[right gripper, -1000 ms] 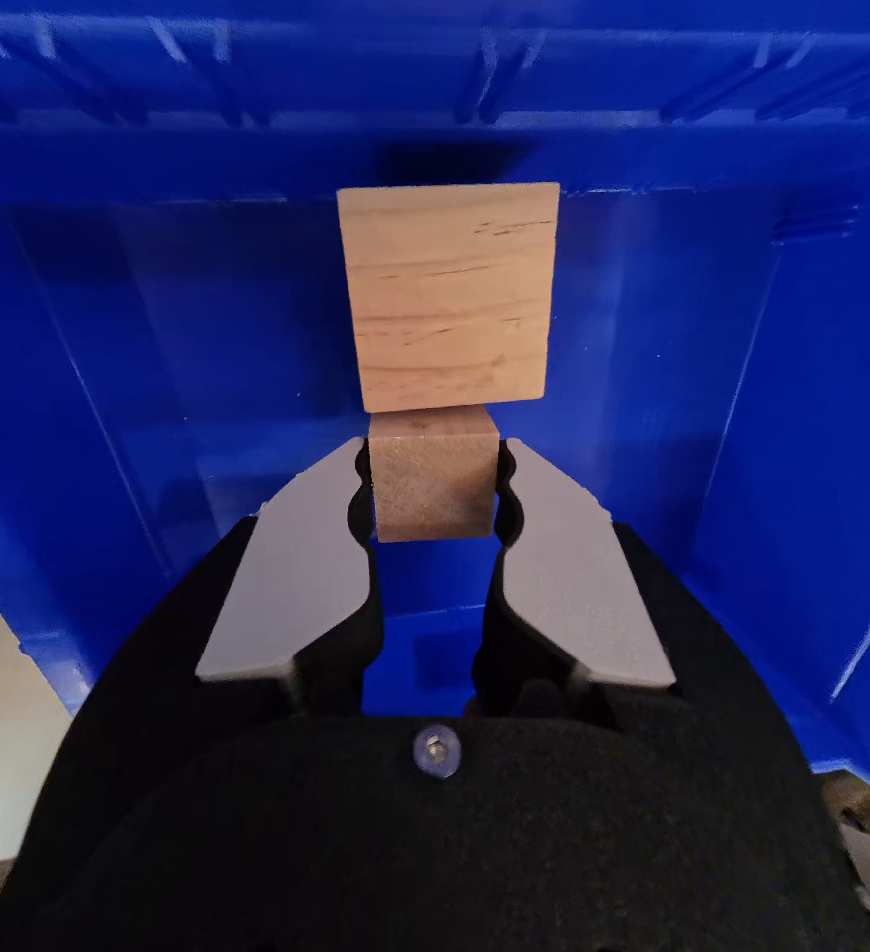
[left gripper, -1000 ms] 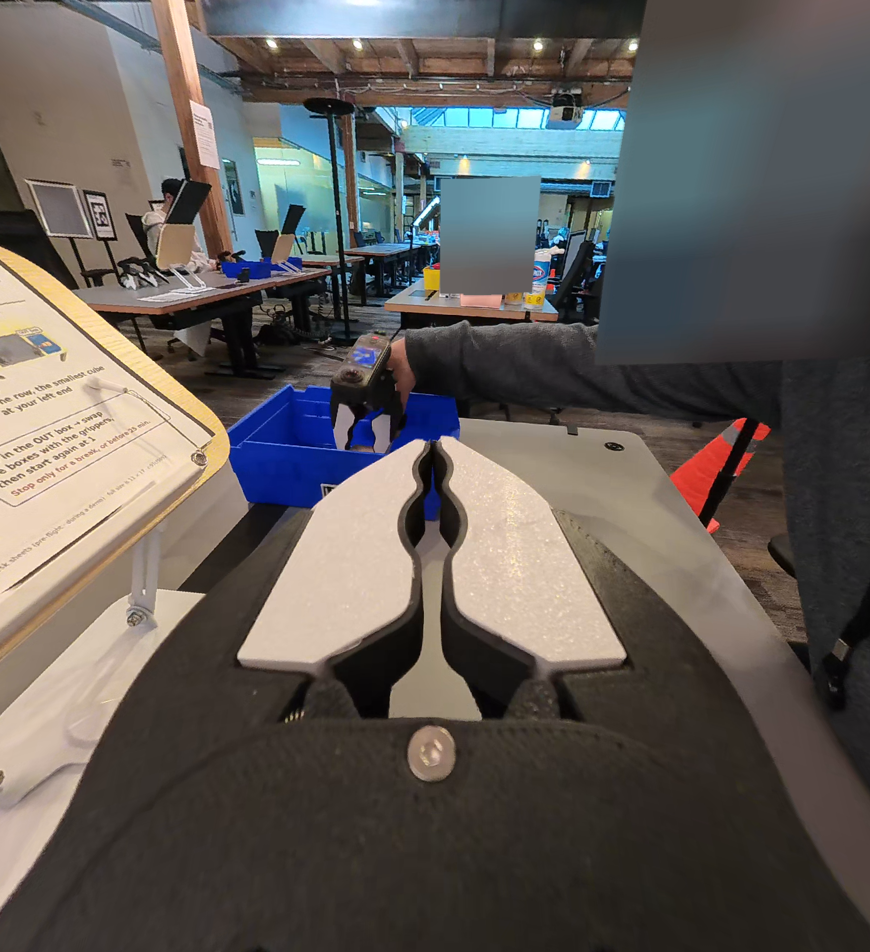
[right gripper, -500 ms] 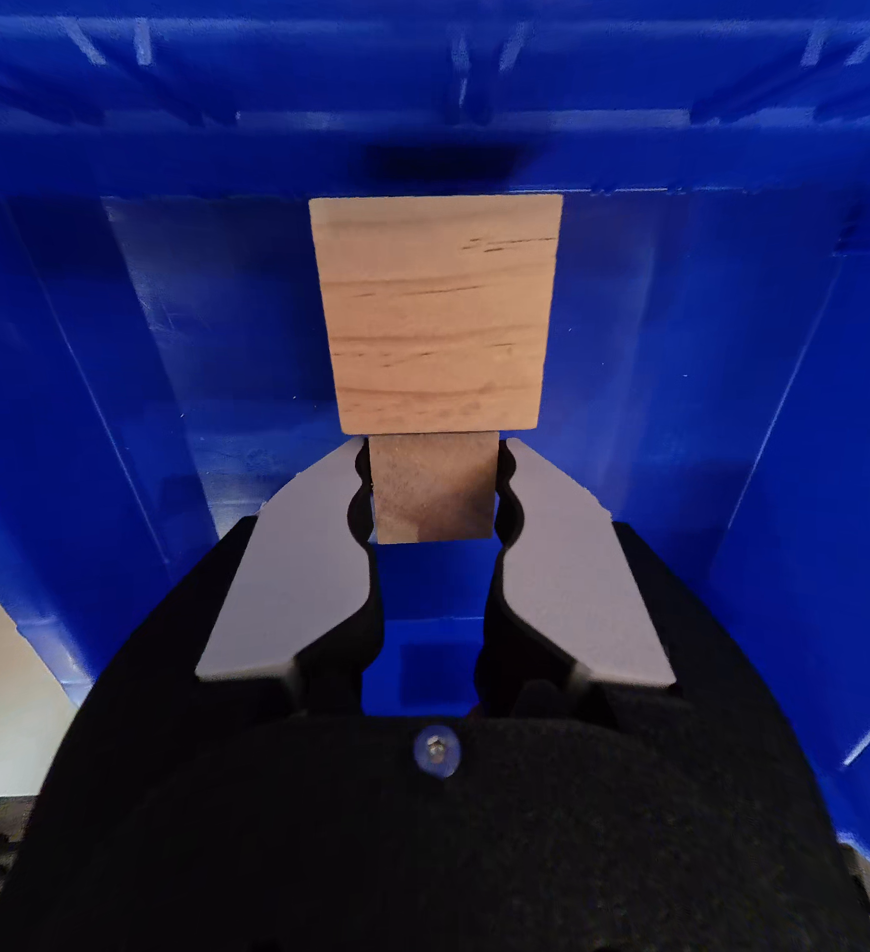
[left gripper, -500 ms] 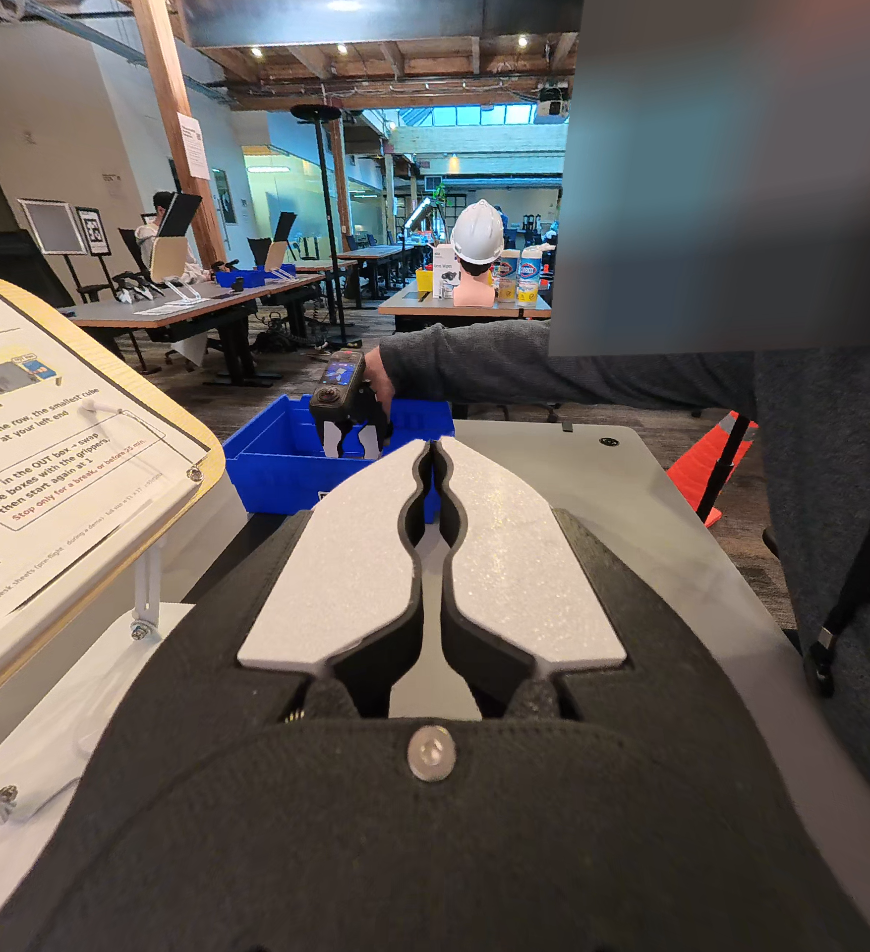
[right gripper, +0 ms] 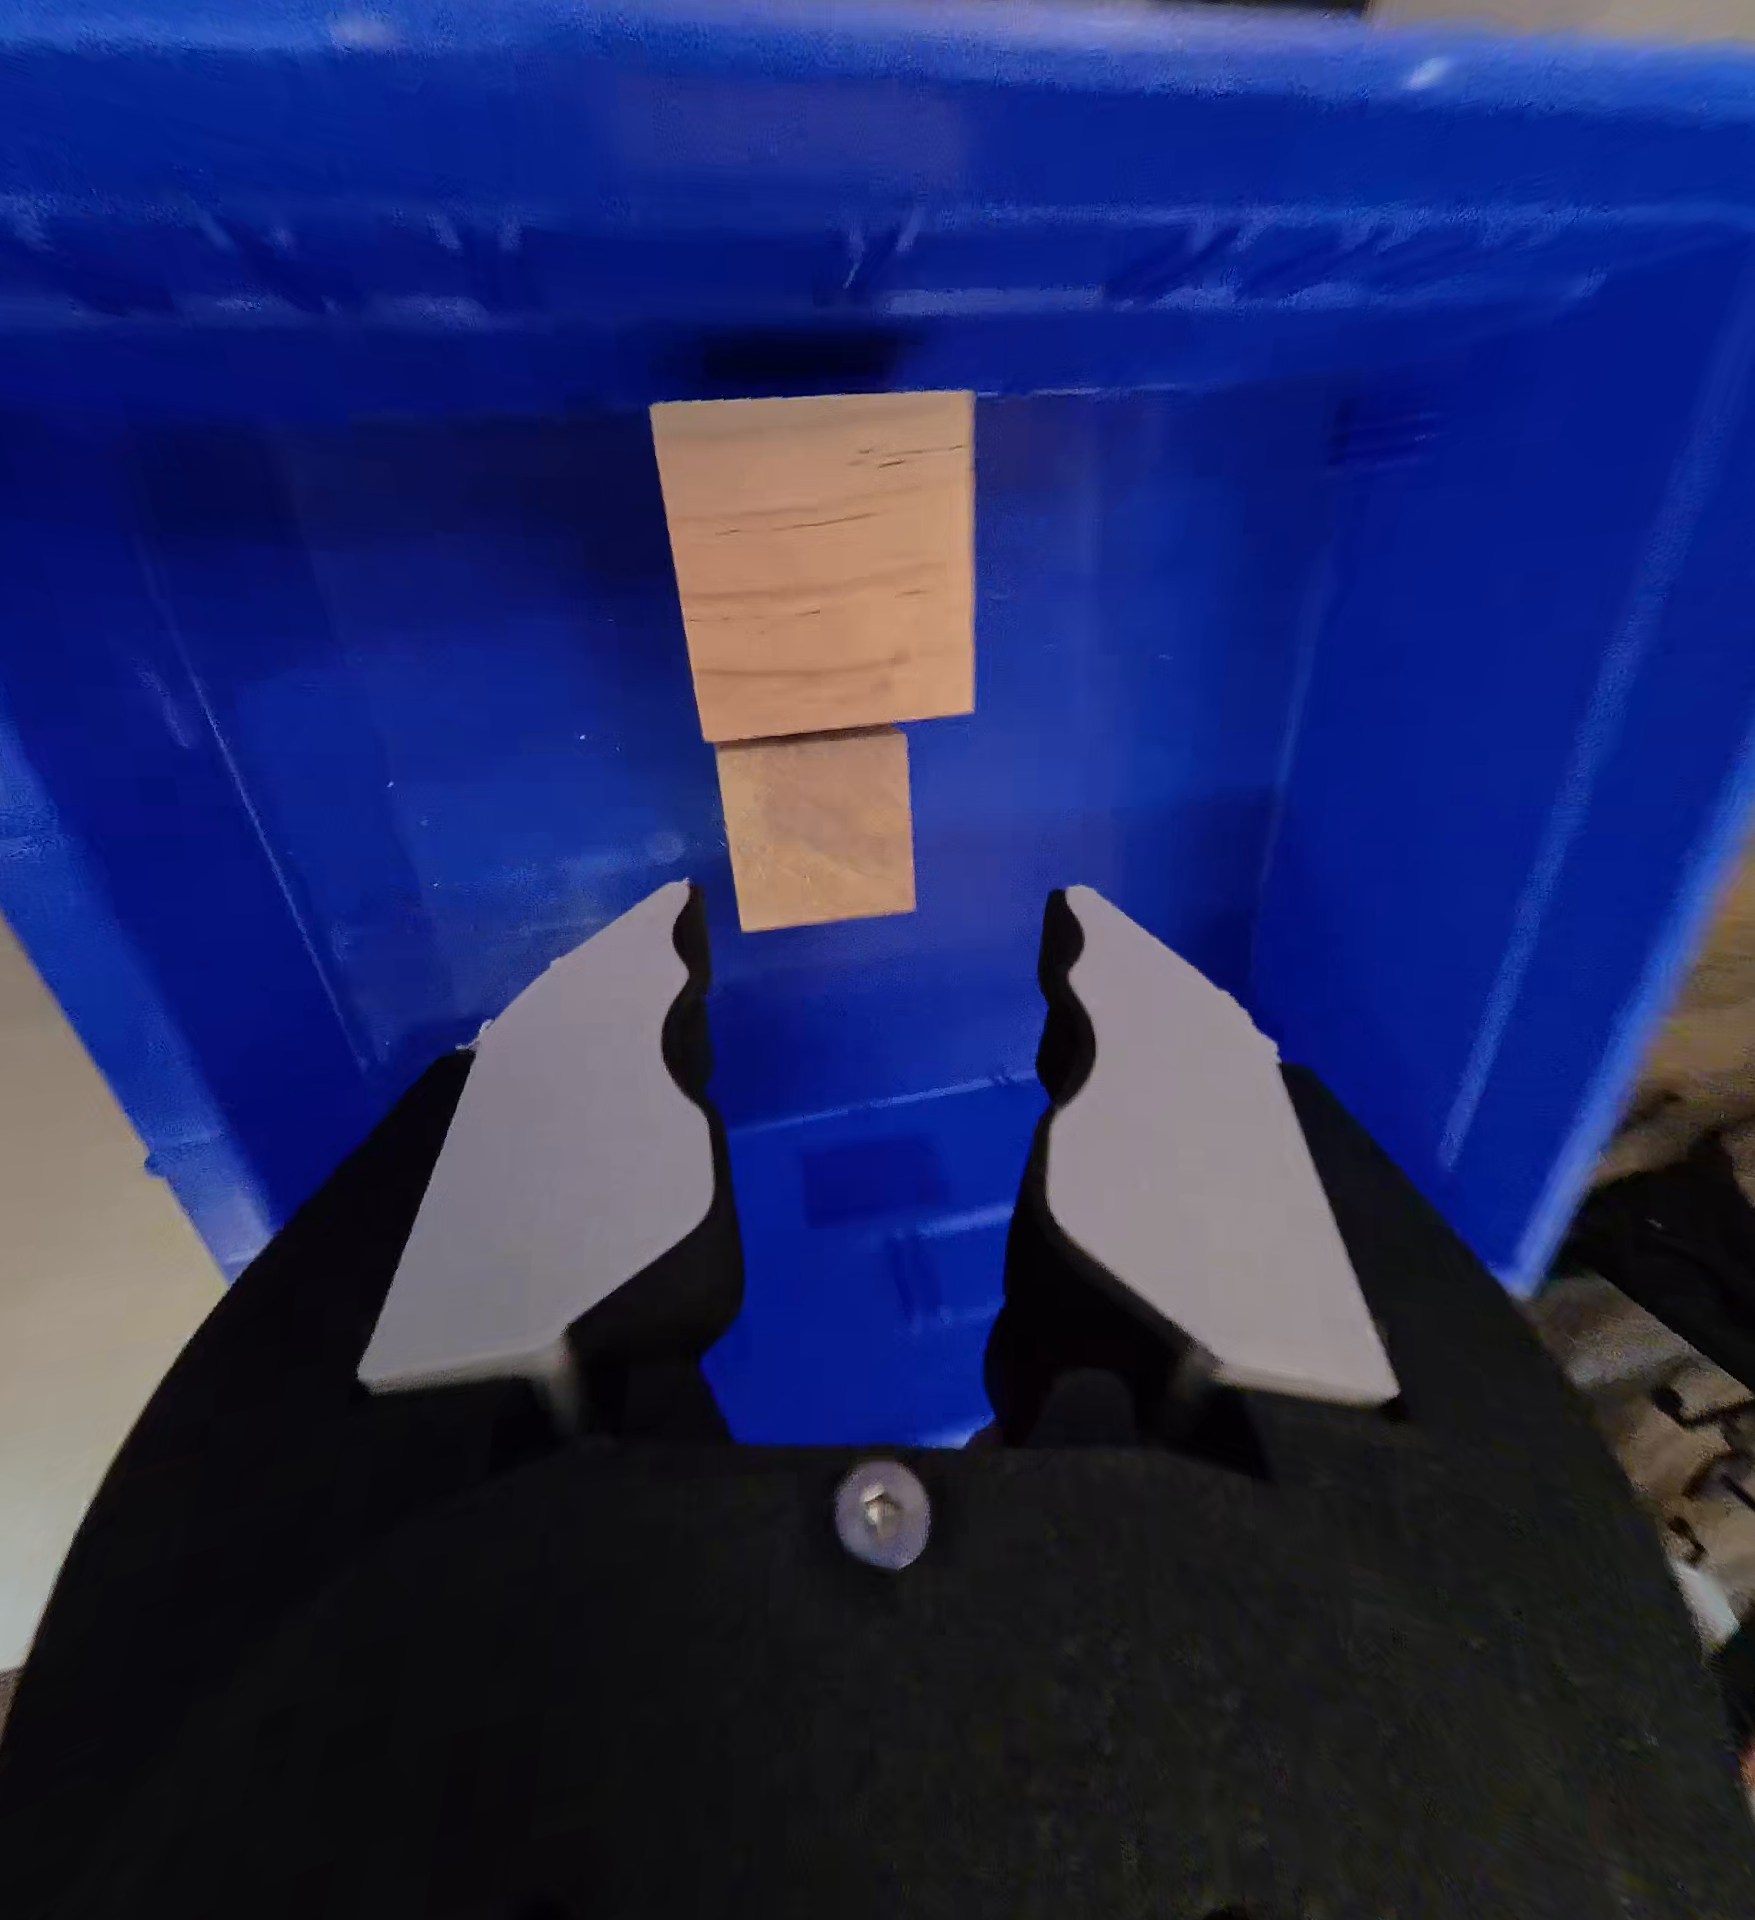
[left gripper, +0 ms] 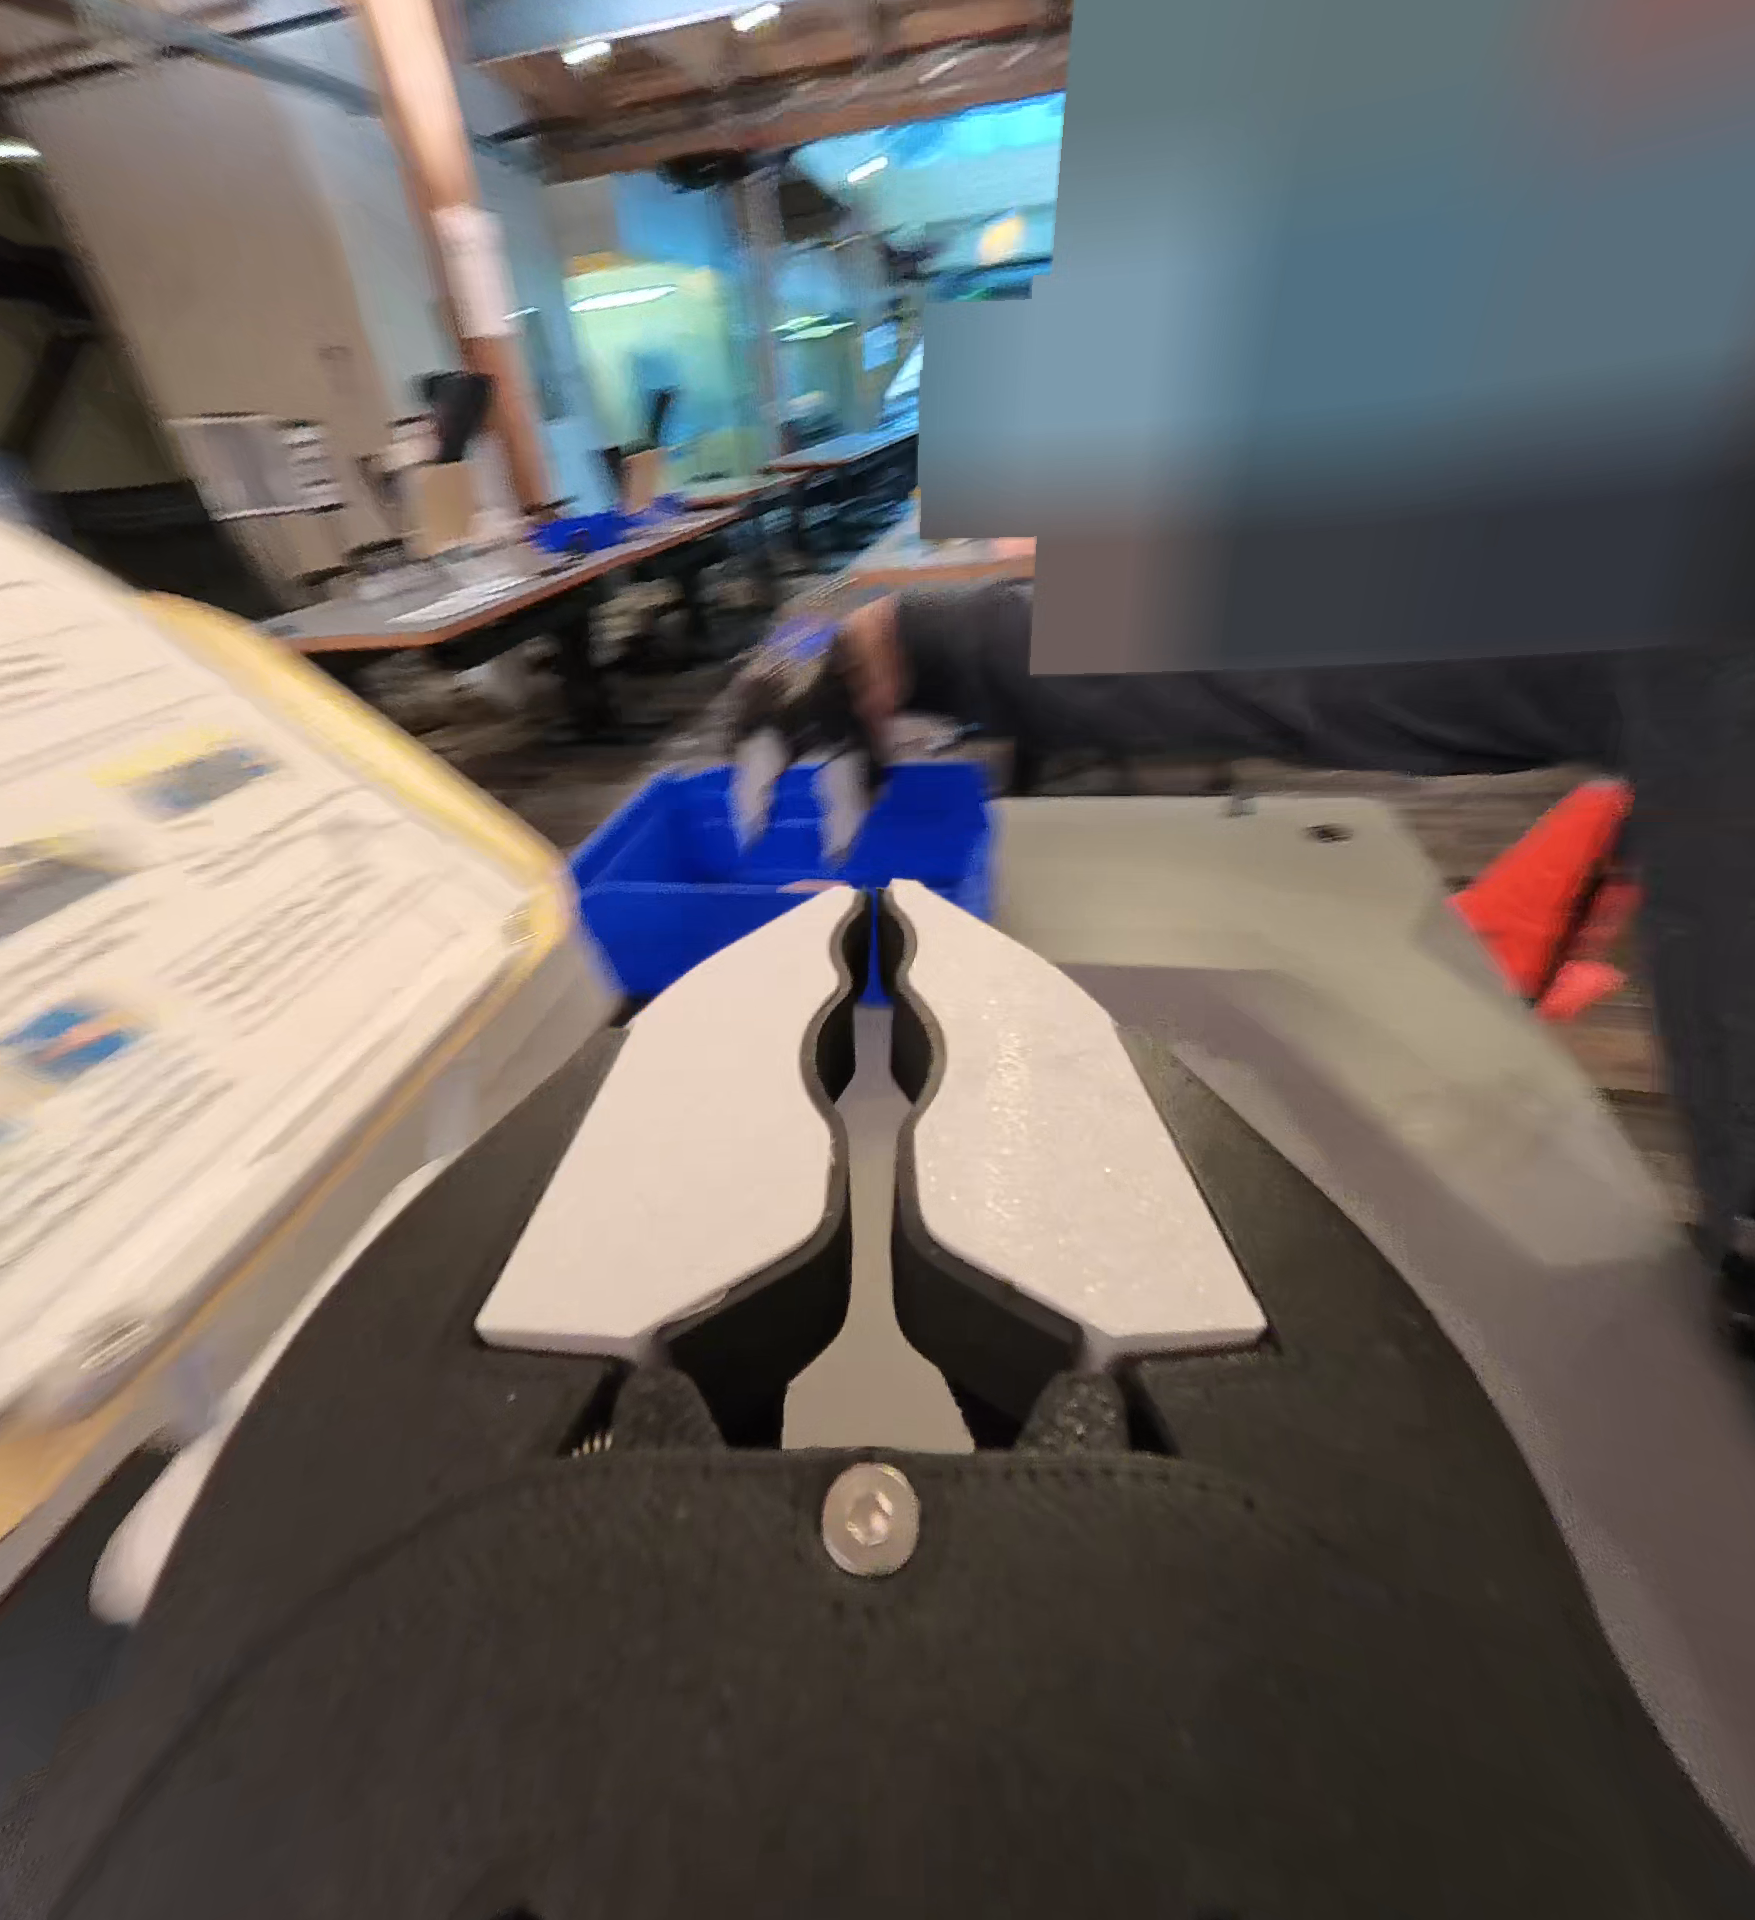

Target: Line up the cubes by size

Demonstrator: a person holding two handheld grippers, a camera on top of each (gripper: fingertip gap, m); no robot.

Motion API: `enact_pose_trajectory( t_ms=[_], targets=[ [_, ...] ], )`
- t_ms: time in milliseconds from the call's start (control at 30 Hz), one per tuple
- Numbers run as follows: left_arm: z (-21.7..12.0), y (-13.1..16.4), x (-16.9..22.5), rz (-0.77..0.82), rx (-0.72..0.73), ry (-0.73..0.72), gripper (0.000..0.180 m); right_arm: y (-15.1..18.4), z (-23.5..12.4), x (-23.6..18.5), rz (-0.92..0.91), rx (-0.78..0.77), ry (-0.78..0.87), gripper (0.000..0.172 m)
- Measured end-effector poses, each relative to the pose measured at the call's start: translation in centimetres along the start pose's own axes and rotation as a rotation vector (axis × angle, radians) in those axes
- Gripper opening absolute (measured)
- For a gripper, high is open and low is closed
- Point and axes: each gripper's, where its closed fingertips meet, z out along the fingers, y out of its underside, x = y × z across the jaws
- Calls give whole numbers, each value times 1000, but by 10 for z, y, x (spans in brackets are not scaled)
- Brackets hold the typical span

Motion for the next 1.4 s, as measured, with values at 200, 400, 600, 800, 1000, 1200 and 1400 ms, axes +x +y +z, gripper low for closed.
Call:
enact_pose_trajectory(
  t_ms=[200,400,600,800,1000,1200,1400],
  targets=[
    [-87,7,-58,103,-177,-444,24,-24,-92,-15,37,105,297,43],
    [-178,79,-114,158,-671,-710,46,-94,-130,-97,-68,285,350,28],
    [-229,193,-164,-110,-1088,-654,66,-156,-125,-163,-154,433,279,30],
    [-264,266,-186,6,-1487,-448,65,-174,-113,-188,-186,478,210,32],
    [-281,300,-190,36,-1728,-244,47,-178,-107,-190,-194,493,194,32],
    [-278,297,-201,48,-1723,-266,29,-186,-108,-191,-209,516,209,31],
    [-228,222,-190,-112,-1229,-411,28,-227,-127,-184,-252,668,332,35]
  ],
)
